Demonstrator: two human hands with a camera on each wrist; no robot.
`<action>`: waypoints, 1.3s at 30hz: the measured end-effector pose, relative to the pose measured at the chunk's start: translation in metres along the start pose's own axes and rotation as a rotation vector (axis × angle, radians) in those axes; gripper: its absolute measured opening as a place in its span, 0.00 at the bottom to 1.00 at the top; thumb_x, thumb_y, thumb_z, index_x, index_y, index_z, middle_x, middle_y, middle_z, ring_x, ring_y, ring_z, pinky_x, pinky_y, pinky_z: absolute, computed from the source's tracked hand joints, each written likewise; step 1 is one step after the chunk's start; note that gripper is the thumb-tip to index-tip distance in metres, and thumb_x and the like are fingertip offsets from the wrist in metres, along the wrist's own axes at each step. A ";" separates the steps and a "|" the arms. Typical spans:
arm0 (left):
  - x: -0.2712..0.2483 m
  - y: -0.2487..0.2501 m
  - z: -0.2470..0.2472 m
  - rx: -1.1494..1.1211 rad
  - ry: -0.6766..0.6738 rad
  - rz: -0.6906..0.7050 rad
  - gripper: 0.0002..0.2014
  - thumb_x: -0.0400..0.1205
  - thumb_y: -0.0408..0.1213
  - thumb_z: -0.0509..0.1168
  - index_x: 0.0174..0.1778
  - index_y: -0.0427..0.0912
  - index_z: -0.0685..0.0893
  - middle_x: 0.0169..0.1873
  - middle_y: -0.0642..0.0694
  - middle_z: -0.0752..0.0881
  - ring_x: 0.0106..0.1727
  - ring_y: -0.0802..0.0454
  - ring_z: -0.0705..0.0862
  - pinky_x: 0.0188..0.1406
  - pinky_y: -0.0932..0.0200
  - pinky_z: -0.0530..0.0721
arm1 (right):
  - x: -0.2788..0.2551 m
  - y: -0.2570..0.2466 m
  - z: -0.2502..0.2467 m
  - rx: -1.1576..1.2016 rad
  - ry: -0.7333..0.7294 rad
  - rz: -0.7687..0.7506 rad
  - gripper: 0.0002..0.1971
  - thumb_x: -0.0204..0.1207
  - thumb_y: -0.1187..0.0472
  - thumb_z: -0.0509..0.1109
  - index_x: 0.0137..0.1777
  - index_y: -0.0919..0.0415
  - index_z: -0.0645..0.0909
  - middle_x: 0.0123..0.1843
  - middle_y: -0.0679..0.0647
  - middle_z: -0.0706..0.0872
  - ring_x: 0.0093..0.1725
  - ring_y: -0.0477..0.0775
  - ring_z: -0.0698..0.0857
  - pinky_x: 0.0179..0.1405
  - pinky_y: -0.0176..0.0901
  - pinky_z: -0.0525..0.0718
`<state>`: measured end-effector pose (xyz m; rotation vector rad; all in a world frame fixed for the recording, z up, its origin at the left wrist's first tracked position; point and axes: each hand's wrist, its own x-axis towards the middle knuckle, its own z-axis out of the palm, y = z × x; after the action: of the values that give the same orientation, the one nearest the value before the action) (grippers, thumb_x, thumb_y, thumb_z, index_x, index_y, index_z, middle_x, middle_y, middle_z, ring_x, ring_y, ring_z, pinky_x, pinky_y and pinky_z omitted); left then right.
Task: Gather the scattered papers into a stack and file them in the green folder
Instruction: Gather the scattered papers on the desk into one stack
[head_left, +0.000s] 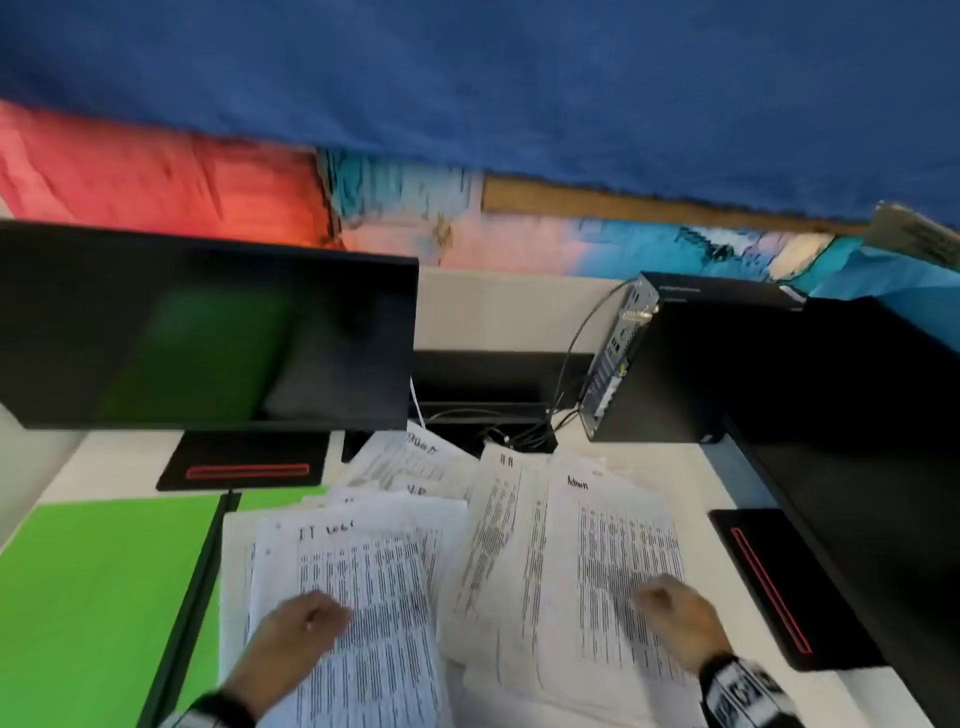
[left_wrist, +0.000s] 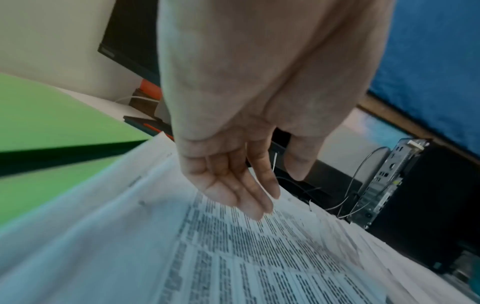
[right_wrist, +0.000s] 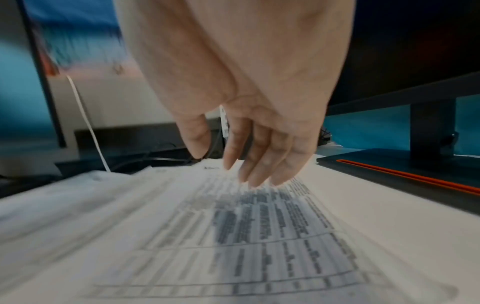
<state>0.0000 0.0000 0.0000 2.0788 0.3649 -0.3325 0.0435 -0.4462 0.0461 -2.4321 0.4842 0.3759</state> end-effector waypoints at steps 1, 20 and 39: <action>0.010 0.010 0.012 -0.017 0.005 0.010 0.08 0.80 0.39 0.72 0.35 0.42 0.88 0.36 0.38 0.91 0.43 0.38 0.91 0.44 0.53 0.86 | 0.012 0.004 -0.004 -0.015 0.021 0.027 0.11 0.72 0.43 0.71 0.50 0.46 0.85 0.58 0.58 0.88 0.57 0.59 0.85 0.58 0.44 0.80; 0.038 0.116 0.151 0.153 -0.224 -0.045 0.09 0.82 0.46 0.65 0.49 0.44 0.76 0.40 0.50 0.78 0.40 0.51 0.79 0.43 0.57 0.81 | 0.073 0.008 -0.001 0.463 -0.185 0.264 0.53 0.72 0.49 0.78 0.87 0.64 0.47 0.87 0.62 0.59 0.84 0.65 0.63 0.79 0.56 0.64; 0.044 0.113 0.130 -0.193 -0.123 0.033 0.13 0.78 0.37 0.73 0.58 0.42 0.85 0.50 0.47 0.89 0.45 0.52 0.88 0.43 0.63 0.89 | 0.025 -0.085 -0.100 0.590 0.153 -0.422 0.24 0.78 0.62 0.73 0.75 0.57 0.77 0.69 0.45 0.84 0.69 0.48 0.81 0.76 0.56 0.74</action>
<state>0.0724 -0.1627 0.0067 1.8635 0.2770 -0.3881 0.1164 -0.4523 0.1573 -1.9175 0.1061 -0.1256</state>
